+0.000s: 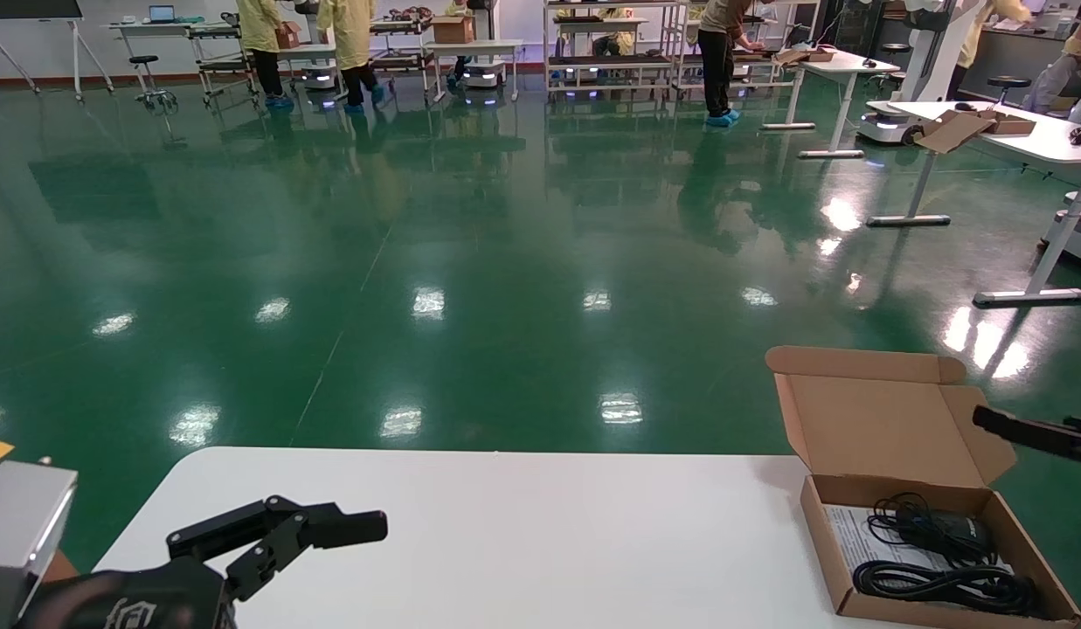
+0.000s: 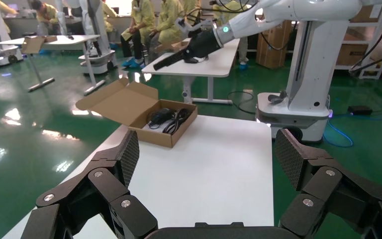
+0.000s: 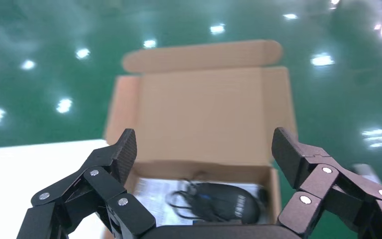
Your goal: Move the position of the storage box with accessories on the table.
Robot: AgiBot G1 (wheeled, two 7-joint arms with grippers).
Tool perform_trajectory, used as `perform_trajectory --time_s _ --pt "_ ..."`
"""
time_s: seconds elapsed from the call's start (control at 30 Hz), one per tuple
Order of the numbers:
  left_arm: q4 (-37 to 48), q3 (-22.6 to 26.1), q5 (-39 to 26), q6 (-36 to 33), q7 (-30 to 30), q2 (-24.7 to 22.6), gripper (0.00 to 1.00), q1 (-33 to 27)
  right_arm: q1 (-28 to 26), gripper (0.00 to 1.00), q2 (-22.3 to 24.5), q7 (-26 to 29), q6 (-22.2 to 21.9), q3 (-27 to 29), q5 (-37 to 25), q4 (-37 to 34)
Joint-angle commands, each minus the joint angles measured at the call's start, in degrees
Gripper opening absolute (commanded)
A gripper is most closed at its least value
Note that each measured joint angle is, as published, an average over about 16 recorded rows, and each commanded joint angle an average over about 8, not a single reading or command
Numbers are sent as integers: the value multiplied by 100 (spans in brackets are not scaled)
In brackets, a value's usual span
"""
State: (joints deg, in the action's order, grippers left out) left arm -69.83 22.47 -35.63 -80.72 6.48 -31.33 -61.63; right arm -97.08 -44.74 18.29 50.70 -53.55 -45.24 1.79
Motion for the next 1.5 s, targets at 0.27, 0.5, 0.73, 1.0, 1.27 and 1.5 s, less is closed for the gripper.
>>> perform_trajectory --time_s 0.27,0.5,0.73,1.0,1.27,1.5 --pt "1 0 0 1 0 0 100 1 -165 100 137 656 932 350 521 114" --pt "2 -1 1 2 0 1 100 2 -201 100 165 736 1061 469 697 123" --pt "2 0 1 2 0 1 100 2 -126 100 161 656 1002 431 592 190" --pt "2 0 1 2 0 1 100 2 259 100 247 507 1262 781 567 928" --pt "2 0 1 2 0 1 100 2 756 100 356 317 1600 1230 532 1871" --pt "2 0 1 2 0 1 100 2 1188 100 452 151 1894 1620 502 2692"
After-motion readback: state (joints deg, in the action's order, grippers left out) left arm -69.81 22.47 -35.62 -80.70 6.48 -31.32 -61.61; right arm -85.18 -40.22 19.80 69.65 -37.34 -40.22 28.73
